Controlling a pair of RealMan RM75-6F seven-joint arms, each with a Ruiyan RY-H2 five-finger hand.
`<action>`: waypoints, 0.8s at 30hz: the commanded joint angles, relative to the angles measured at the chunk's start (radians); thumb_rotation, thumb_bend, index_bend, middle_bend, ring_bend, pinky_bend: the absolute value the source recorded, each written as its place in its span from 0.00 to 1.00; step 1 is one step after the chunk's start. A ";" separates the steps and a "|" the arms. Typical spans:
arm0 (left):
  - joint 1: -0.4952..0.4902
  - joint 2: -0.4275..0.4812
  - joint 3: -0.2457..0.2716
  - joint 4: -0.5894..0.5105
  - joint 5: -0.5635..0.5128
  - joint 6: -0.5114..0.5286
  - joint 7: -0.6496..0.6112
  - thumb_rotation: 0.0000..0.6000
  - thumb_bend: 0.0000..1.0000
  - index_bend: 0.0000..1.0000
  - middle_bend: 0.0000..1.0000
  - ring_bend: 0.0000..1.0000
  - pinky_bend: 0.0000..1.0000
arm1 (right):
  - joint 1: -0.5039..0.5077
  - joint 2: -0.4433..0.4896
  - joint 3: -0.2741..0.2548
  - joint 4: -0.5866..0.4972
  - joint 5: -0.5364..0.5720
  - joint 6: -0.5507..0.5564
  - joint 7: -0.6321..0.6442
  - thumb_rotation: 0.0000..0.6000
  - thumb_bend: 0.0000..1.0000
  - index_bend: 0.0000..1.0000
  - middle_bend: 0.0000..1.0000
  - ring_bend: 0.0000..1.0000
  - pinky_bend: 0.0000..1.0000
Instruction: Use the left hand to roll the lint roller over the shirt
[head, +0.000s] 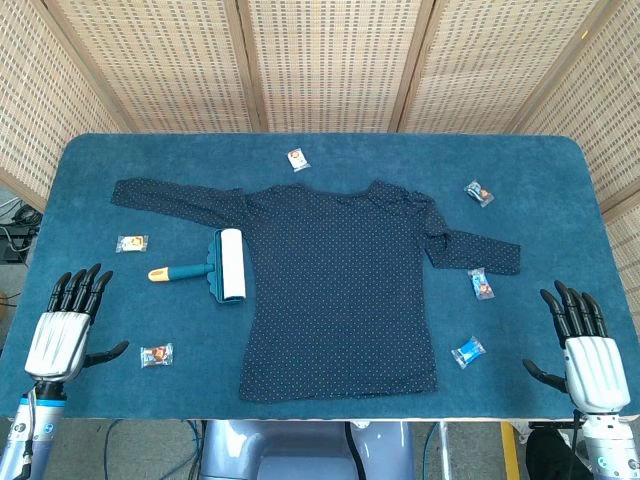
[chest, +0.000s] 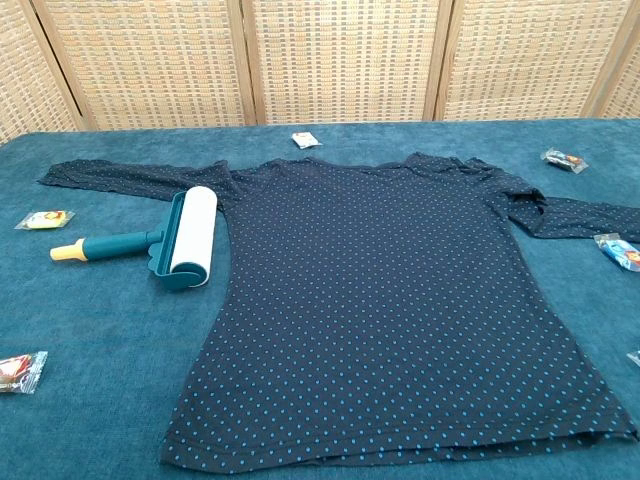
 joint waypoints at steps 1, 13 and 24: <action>0.000 0.001 0.000 0.000 -0.002 -0.002 0.000 1.00 0.01 0.00 0.00 0.00 0.00 | 0.000 -0.001 0.000 0.002 0.000 0.001 0.000 1.00 0.12 0.00 0.00 0.00 0.00; 0.000 0.002 0.001 -0.003 -0.007 -0.004 0.007 1.00 0.01 0.00 0.00 0.00 0.00 | -0.002 0.002 0.000 -0.003 -0.004 0.005 0.007 1.00 0.12 0.00 0.00 0.00 0.00; -0.003 0.002 -0.004 -0.001 -0.015 -0.009 0.003 1.00 0.01 0.00 0.00 0.00 0.00 | 0.002 -0.001 -0.001 -0.001 0.001 -0.008 0.005 1.00 0.12 0.00 0.00 0.00 0.00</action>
